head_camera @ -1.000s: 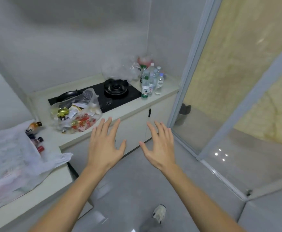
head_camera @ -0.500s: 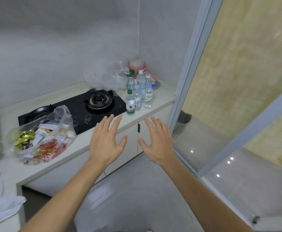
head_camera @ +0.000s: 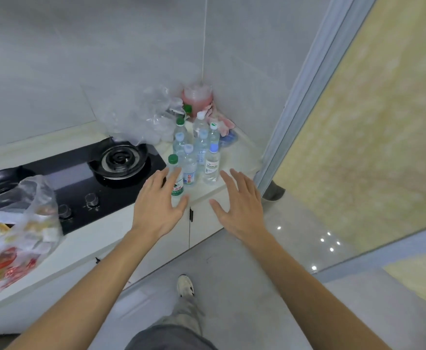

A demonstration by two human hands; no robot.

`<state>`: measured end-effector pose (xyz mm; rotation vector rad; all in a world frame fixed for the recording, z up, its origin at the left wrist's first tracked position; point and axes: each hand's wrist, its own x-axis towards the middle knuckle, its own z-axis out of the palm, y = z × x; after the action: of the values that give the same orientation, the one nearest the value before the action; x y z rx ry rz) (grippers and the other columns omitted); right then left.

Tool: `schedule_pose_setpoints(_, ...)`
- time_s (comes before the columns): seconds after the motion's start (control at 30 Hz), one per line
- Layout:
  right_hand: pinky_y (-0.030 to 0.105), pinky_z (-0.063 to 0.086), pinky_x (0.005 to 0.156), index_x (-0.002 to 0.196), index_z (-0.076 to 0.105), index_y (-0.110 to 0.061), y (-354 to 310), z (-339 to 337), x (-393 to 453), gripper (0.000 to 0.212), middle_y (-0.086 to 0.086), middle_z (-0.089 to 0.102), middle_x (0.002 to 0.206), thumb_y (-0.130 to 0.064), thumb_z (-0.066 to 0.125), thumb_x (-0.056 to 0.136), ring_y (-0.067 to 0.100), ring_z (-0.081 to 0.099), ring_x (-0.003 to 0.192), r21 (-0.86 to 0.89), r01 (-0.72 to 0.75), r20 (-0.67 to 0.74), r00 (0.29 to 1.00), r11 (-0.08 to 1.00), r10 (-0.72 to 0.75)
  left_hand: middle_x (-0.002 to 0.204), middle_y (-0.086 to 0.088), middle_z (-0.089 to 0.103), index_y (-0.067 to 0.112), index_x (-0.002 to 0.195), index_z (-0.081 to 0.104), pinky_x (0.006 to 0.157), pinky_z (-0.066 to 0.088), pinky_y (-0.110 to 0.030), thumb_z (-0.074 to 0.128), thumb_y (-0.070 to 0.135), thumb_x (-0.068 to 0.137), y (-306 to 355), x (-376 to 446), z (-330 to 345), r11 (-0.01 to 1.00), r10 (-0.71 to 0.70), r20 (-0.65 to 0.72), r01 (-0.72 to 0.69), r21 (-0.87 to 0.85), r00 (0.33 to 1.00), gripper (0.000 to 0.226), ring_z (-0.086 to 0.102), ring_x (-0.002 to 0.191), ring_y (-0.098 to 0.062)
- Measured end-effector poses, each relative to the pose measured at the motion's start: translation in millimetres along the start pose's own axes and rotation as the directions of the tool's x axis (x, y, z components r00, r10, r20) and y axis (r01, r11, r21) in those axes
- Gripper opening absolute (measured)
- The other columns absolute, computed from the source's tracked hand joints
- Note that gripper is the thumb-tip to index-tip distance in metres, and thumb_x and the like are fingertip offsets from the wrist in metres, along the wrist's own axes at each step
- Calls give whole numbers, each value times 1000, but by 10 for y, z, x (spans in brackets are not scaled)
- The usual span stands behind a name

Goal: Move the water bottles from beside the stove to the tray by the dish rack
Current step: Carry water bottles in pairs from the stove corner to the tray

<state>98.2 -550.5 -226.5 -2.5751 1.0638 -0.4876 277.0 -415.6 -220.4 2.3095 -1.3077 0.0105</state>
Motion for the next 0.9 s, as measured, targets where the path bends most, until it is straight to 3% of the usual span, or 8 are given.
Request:
schedule_pose_setpoints(0.17,49,23,127,163,34,-28,408,45,992,76,5,34,170,-61,56,98,32,27,158,-50,8,46,999,999,-6,150,-10,51,21,156,44,112,44,-46,55,48,96,-83,959,289,999,-22,23,23,-29,999,67,47,139,-33)
schedule_pose_setpoints(0.23,51,28,126,162,36,-26,536,66,1367,76,7,38,167,-62,54,97,33,30,155,-63,20,47,999,998,-17,150,-11,50,22,157,42,113,43,-47,50,51,93,-118,1295,345,999,-35,49,36,-13,998,71,47,138,-33)
schedule_pose_setpoints(0.33,52,33,123,160,39,-24,656,112,1823,77,8,41,164,-63,49,96,33,35,152,-51,11,67,998,999,-7,152,-12,50,19,158,42,113,41,-45,58,45,97,-131,1685,427,999,-46,58,47,-20,997,68,45,139,-33)
schedule_pose_setpoints(0.43,52,38,119,159,40,-23,760,210,2247,74,8,44,161,-62,48,96,34,40,148,-30,45,81,996,999,-42,149,-9,52,21,157,41,107,47,-46,58,43,97,-86,2002,522,998,-37,69,40,-42,997,66,47,136,-31)
schedule_pose_setpoints(0.63,51,40,115,156,46,-21,944,454,3037,68,7,49,156,-44,66,95,35,43,144,132,102,142,982,986,-121,141,-4,55,28,156,40,86,54,-41,57,38,101,105,2593,815,990,-81,200,103,-100,976,59,57,124,-28)
schedule_pose_setpoints(0.73,49,44,112,154,48,-20,1099,605,3314,67,8,52,149,-37,71,93,35,47,139,175,135,213,962,975,-172,140,-6,53,25,155,43,89,49,-37,57,38,102,185,2834,1039,972,-171,334,214,-96,927,57,59,122,-29)
schedule_pose_setpoints(0.8,49,47,109,153,48,-20,1221,715,3480,66,7,53,149,-32,71,92,34,48,139,220,145,295,932,965,-208,138,-8,52,24,156,42,100,49,-39,58,37,102,222,2968,1179,949,-251,404,305,-75,880,58,58,124,-30)
schedule_pose_setpoints(0.9,50,49,107,151,50,-17,1393,868,3688,67,8,57,148,-25,75,90,35,52,139,295,180,389,875,938,-290,135,-9,52,23,154,45,104,47,-40,63,33,99,253,3096,1363,914,-350,439,404,-35,828,59,57,124,-30)
